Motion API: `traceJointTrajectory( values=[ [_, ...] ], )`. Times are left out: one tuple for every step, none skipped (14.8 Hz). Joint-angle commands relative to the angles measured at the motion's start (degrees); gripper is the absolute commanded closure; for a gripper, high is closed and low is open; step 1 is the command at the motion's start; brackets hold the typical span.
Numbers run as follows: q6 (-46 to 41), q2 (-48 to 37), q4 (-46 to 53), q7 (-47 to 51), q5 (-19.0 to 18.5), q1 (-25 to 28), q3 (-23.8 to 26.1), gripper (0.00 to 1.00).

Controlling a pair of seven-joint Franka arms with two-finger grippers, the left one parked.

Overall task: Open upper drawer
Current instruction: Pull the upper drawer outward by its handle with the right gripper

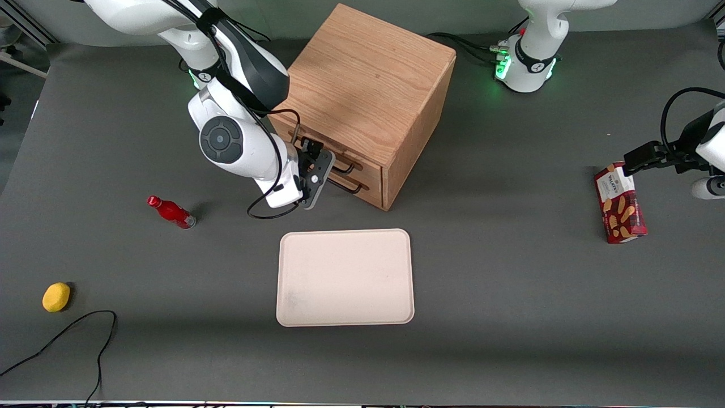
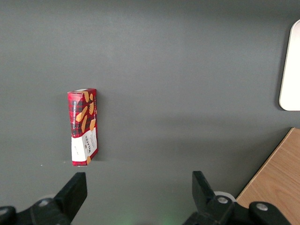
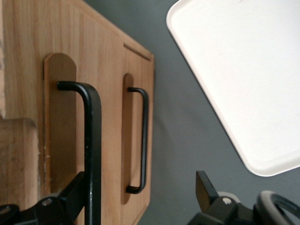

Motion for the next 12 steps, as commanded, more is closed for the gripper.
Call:
traceJointTrajectory(
  values=[
    [2.44,0.23,0.26,-1.53,-1.09,-0.15,-1.48,0.00],
    [3.06,0.23,0.43,-1.97,-1.53,-0.15,-2.01,0.00],
    [3.24,0.23,0.69,-3.02,-1.88,-0.33,-2.36,0.00],
    [3.24,0.23,0.96,-3.98,-1.89,-0.50,-3.32,0.00],
    [3.33,0.23,1.83,-4.51,-1.80,-0.51,-4.12,0.00],
    [3.42,0.57,2.10,-4.61,-1.88,-0.51,-4.73,0.00],
    [4.12,1.01,2.62,-4.78,-1.89,-0.59,-5.78,0.00],
    [5.25,1.54,3.15,-4.78,-1.89,-0.59,-7.01,0.00],
    [6.05,1.81,3.51,-4.78,-1.89,-0.59,-7.98,0.00],
    [6.14,1.90,4.47,-4.78,-1.89,-0.59,-8.77,0.00],
    [6.14,2.24,5.08,-5.13,-1.80,-0.59,-9.48,0.00],
    [6.23,2.51,5.44,-6.27,-1.71,-0.59,-10.01,0.00]
  ],
)
